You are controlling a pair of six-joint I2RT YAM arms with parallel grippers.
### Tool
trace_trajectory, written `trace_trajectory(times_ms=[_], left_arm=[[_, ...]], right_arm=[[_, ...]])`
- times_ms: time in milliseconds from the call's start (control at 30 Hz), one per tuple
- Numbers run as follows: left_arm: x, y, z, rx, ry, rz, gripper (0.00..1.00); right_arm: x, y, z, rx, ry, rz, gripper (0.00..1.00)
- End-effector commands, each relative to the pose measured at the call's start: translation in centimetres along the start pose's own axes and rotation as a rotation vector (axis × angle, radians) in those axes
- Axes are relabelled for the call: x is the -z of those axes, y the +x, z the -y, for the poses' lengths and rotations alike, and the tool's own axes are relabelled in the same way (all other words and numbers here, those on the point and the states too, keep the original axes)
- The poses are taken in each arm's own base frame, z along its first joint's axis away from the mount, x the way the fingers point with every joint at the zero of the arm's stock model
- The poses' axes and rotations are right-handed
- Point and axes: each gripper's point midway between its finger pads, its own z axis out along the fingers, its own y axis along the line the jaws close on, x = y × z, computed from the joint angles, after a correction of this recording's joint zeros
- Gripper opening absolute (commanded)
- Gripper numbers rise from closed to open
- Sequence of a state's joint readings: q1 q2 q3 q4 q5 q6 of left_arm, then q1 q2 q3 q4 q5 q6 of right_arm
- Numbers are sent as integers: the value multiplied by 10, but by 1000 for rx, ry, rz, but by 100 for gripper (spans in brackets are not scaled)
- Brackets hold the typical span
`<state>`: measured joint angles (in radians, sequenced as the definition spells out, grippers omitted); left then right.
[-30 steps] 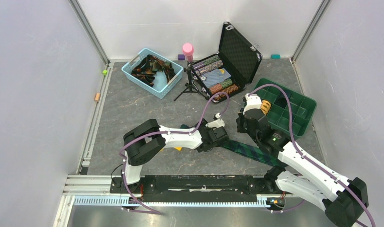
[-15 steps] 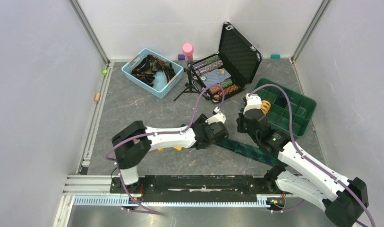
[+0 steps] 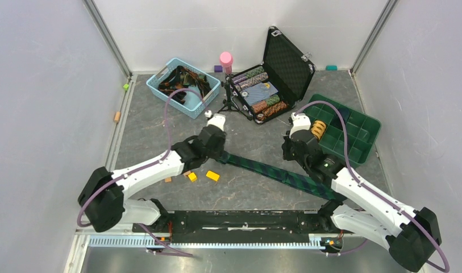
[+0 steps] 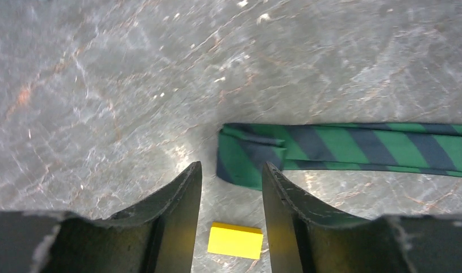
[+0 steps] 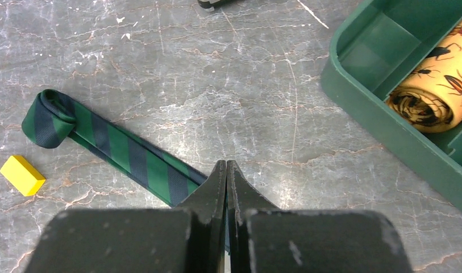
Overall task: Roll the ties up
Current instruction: Roll the tie at the center of the board.
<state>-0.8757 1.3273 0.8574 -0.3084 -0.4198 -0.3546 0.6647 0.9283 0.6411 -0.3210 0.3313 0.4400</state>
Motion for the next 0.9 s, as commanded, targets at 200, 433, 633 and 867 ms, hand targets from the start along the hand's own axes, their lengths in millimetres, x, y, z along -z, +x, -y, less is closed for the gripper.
trace_trajectory(times_ms=[200,433,633,867], left_arm=[[-8,20,-4,170,183,-44,51],[-16,27,8,159,238,-75,49],[-22,35,12,150,251,-111,44],[-25,35,18,167,277,-110,37]], right_arm=[[-2,-13,-12,-18,-50,35,2],[-3,-11,-11,-17,-48,32,2],[-3,-10,-11,-16,-46,31,2],[-5,-8,-10,-14,-42,22,2]])
